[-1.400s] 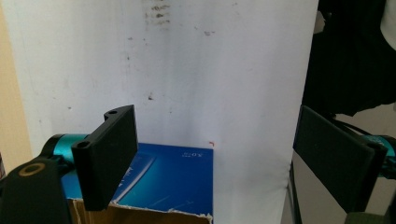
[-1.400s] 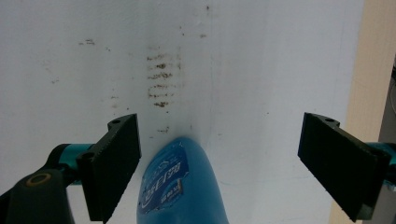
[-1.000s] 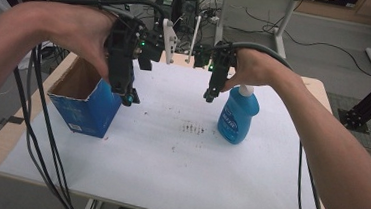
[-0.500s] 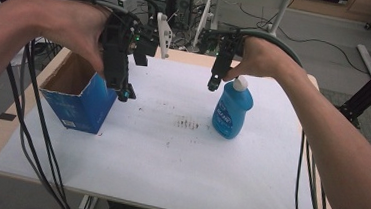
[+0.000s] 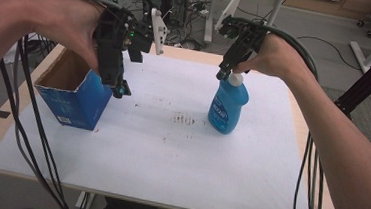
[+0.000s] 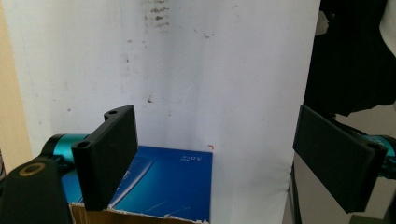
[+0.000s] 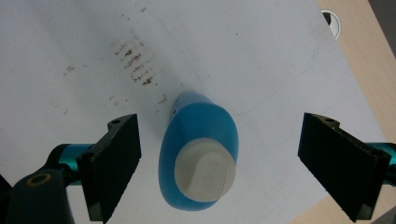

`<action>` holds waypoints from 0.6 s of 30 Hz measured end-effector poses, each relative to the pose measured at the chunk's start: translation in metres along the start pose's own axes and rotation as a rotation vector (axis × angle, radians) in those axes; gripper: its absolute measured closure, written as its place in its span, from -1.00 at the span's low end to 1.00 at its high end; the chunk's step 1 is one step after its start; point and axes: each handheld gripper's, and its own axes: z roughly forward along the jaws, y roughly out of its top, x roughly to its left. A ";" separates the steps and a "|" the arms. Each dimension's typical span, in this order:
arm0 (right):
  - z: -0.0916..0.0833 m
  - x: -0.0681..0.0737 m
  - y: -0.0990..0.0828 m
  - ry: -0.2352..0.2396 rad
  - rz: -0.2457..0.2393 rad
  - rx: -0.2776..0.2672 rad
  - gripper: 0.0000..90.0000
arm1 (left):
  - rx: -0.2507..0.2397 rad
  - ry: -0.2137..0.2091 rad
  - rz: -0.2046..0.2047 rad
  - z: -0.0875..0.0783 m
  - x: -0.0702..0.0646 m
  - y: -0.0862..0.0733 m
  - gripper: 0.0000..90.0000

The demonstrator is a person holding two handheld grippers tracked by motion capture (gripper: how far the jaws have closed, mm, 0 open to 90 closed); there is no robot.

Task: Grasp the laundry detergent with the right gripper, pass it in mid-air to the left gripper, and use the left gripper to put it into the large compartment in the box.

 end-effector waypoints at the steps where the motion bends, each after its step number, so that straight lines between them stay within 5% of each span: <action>1: 0.000 0.000 -0.003 0.003 0.012 -0.004 -0.72 | 0.001 0.001 0.000 0.000 0.000 0.000 -0.69; 18: 0.015 0.010 -0.044 0.014 0.103 -0.135 -0.72 | 0.016 -0.006 0.016 0.005 -0.002 0.005 -0.69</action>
